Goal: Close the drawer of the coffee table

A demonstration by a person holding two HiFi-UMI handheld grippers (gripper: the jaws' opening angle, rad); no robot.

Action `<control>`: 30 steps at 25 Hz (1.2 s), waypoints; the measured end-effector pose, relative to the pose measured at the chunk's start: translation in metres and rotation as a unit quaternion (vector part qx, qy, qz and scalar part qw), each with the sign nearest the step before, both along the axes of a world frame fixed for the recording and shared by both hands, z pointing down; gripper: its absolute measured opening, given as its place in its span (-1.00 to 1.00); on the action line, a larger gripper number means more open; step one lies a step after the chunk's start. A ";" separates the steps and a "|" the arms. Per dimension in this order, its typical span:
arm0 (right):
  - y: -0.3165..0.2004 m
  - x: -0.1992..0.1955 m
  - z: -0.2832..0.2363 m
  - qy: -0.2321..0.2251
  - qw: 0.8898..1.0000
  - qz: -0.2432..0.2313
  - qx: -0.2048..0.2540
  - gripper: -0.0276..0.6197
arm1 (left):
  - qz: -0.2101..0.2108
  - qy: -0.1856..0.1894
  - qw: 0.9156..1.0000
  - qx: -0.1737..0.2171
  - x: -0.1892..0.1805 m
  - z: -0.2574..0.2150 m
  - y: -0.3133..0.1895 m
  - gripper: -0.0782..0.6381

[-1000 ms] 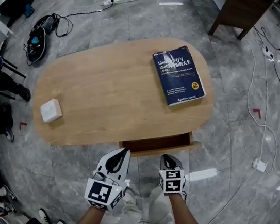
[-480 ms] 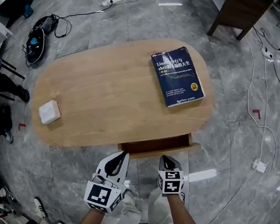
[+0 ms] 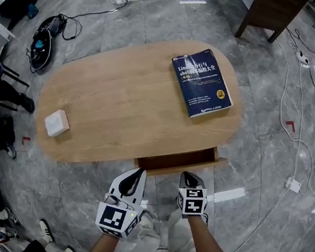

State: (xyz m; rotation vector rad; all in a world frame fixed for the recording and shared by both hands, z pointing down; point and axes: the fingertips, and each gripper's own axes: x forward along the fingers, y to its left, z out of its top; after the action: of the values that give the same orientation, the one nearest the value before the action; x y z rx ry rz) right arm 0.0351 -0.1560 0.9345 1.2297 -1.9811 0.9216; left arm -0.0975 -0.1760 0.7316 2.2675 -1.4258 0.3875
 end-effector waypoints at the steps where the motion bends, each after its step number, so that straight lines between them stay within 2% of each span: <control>1: -0.001 0.000 0.000 0.002 1.000 0.001 0.001 -0.88 | 0.000 0.000 1.000 0.000 0.000 0.000 0.000 -0.79; 30: -0.062 -0.016 -0.001 -0.003 1.000 -0.017 0.013 -0.88 | -0.027 -0.008 1.000 -0.010 -0.012 0.005 -0.018 -0.79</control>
State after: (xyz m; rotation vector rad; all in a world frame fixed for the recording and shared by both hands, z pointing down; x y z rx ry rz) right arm 0.0193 -0.2183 0.9331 1.2037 -2.0185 0.8868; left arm -0.1092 -0.1936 0.7363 2.2100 -1.4802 0.4030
